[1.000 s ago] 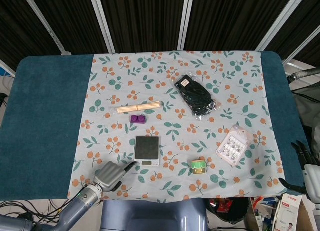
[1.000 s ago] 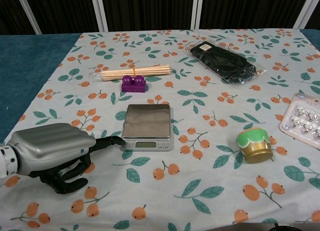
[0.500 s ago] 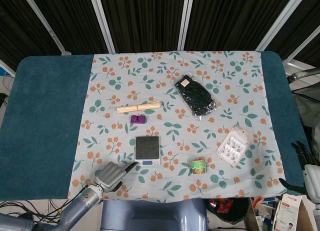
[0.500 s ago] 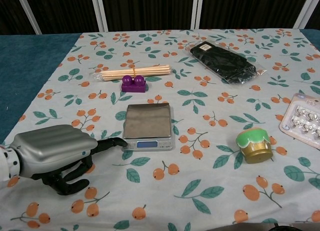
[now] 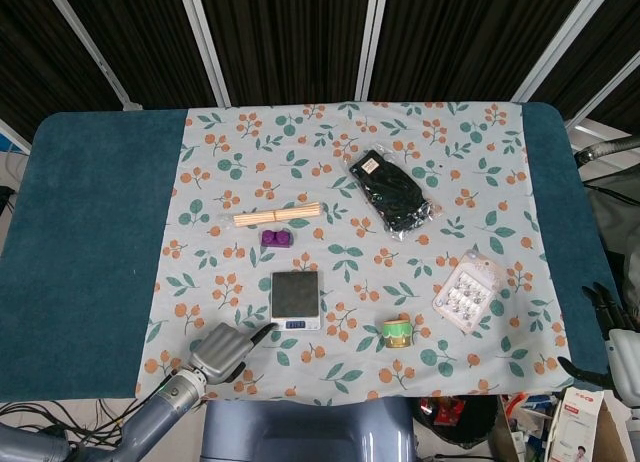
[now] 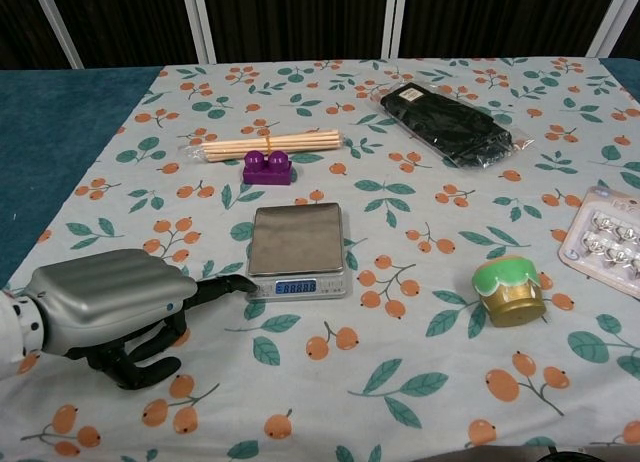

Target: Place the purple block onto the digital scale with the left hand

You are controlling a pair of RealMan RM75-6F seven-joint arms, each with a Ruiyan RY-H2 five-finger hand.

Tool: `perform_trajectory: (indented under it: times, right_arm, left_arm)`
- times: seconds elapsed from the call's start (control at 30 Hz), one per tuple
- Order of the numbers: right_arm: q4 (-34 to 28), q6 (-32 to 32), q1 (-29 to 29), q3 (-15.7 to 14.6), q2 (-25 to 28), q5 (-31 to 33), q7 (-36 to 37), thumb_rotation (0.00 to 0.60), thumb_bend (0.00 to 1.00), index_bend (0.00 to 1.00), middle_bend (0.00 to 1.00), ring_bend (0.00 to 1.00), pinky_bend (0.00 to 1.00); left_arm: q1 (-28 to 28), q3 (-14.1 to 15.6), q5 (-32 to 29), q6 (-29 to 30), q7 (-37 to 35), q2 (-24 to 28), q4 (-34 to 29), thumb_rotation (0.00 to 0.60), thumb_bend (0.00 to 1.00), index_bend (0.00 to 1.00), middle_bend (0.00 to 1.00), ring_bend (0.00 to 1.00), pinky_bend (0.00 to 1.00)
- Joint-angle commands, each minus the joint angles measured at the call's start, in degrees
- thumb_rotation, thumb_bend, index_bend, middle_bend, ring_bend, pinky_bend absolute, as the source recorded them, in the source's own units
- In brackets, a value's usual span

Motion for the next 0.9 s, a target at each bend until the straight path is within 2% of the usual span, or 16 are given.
perform_trajectory:
  times: [0.03,0.17,0.27,0.33,0.43,0.53,0.67,0.8,0.9]
  right_arm:
    - [-0.03,0.04,-0.02,0.03,0.03,0.01,0.01,0.6,0.07,0.0,0.0,0.13,0.18]
    - [-0.03,-0.24,0.05,-0.1,0.14,-0.05,0.01,0.6,0.07,0.0,0.0,0.13,0.18]
    - [-0.05,-0.23,0.05,-0.11,0.18,-0.07,-0.01,0.6,0.07,0.0,0.0,0.13,0.18]
    - [-0.1,-0.28,0.03,-0.1,0.23,0.05,0.02,0.6,0.07,0.0,0.0,0.13,0.18]
    - [-0.13,-0.28,0.01,-0.1,0.26,0.1,0.0,0.6,0.07,0.0,0.0,0.13,0.18]
    - [-0.16,-0.29,-0.01,-0.12,0.27,0.11,-0.03,0.6,0.07,0.0,0.0,0.13,0.18]
    - [-0.28,-0.32,-0.03,-0.13,0.31,0.17,-0.05,0.6,0.07,0.0,0.0,0.13,0.18]
    - [-0.43,-0.44,-0.02,-0.16,0.36,0.26,-0.16,0.6,0.07,0.0,0.0,0.13,0.18]
    - [-0.59,-0.58,0.01,-0.15,0.39,0.43,-0.31,0.6,0.07,0.0,0.0,0.13,0.18]
  left_arm:
    - [0.78,-0.21,2.01,1.57,-1.27,0.48,-1.21,0.6,0.44,0.01,0.76,0.76,0.72]
    - [1.79,-0.79,4.61,3.35,-3.38,0.93,-1.71,0.6,0.33,0.0,0.69,0.71,0.7]
    - [2.66,-1.53,7.46,4.76,-5.87,0.95,-1.42,0.6,0.2,0.0,0.56,0.56,0.62]
    - [3.41,-2.0,9.86,5.79,-8.26,1.13,-1.17,0.6,0.13,0.0,0.44,0.38,0.49]
    - [4.23,-3.13,11.94,6.41,-12.92,2.49,-2.21,0.6,0.08,0.01,0.31,0.22,0.31]
    - [5.01,-4.92,15.05,7.96,-17.83,3.45,-2.58,0.6,0.07,0.08,0.28,0.2,0.28]
    - [5.95,-9.65,20.3,12.8,-24.48,2.23,1.35,0.6,0.07,0.1,0.29,0.2,0.26]
    - [4.34,-15.13,18.09,12.08,-26.92,1.6,5.42,0.6,0.07,0.13,0.29,0.2,0.26]
    - [1.72,-18.94,14.09,8.18,-27.51,1.94,8.06,0.6,0.07,0.13,0.3,0.19,0.24]
